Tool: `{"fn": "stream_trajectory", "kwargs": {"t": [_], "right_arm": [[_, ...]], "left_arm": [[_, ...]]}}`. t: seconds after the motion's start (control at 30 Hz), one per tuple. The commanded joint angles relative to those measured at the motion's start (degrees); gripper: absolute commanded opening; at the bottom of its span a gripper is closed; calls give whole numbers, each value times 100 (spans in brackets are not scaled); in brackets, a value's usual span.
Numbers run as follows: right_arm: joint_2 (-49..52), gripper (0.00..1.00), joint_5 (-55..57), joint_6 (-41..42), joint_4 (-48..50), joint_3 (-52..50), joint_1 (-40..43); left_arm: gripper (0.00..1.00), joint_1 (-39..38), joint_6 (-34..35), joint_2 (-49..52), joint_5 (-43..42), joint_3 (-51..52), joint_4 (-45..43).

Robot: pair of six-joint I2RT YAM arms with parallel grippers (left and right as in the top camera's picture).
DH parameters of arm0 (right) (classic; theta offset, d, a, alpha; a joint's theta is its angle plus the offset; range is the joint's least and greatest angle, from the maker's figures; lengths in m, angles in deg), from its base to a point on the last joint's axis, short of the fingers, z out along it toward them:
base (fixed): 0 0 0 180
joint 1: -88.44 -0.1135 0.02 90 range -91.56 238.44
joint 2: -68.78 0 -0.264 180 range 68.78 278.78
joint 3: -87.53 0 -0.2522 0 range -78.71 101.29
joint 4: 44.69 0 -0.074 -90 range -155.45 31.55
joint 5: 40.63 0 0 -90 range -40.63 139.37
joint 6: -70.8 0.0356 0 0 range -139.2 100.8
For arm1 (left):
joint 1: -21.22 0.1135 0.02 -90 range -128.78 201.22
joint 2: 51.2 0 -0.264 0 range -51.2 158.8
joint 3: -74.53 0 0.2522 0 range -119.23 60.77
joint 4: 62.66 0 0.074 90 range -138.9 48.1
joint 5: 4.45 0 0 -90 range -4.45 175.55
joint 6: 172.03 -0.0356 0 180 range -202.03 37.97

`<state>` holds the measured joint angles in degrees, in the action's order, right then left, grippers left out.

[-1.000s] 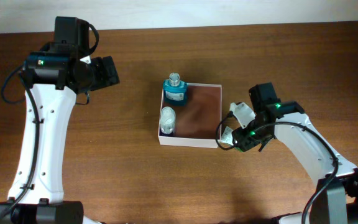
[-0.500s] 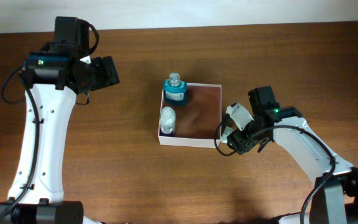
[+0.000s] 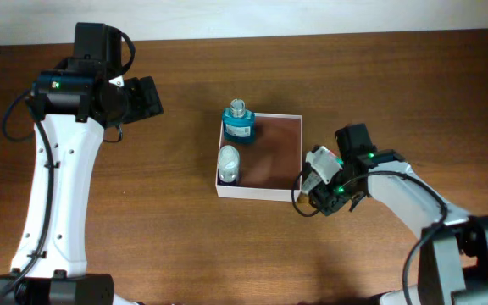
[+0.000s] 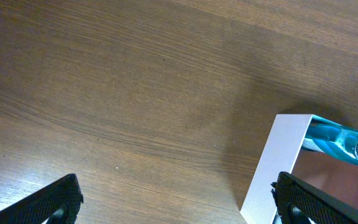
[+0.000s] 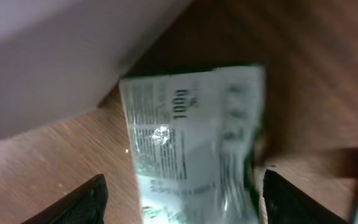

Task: Pack container
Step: 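Lift the soap packet and carry it left over the box, then lower the soap packet into the box's front-right area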

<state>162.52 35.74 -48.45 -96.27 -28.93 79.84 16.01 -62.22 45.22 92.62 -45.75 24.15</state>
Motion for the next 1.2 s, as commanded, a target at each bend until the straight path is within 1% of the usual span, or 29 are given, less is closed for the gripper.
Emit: {"fn": "stream_trajectory", "kwargs": {"t": [0.0,0.17,0.2,0.23,0.27,0.33,0.43,0.53,0.63,0.73,0.93,1.03,1.17], "right_arm": [[131,72,-46,-83,83,-87,37],[138,67,35,-76,129,-87,37],[138,65,35,-74,140,-87,37],[138,61,35,-74,146,-87,37],[138,55,33,-72,146,-87,37],[138,49,33,-28,144,-87,37],[136,41,28,-26,144,-87,37],[136,33,31,162,138,-46,37],[114,27,31,459,42,103,37],[37,20,31,855,-295,446,37],[-52,19,13,1934,-1005,1246,37],[-52,19,-232,2142,-1475,1709,31],[-52,18,-918,2468,-1867,2267,-46]], "left_arm": [[99,13,26,-59,26,-50,4],[99,13,26,-59,26,-50,2],[99,13,26,-59,26,-50,2],[99,13,26,-59,26,-50,2],[99,13,26,-59,26,-50,2],[99,13,26,-59,26,-50,2],[99,13,26,-59,26,-50,2],[99,13,26,-59,26,-50,2],[99,13,26,-59,26,-50,2],[99,13,26,-59,26,-50,2],[99,13,26,-59,26,-50,2],[99,13,26,-59,26,-50,2],[99,13,26,-59,26,-50,2]]}}
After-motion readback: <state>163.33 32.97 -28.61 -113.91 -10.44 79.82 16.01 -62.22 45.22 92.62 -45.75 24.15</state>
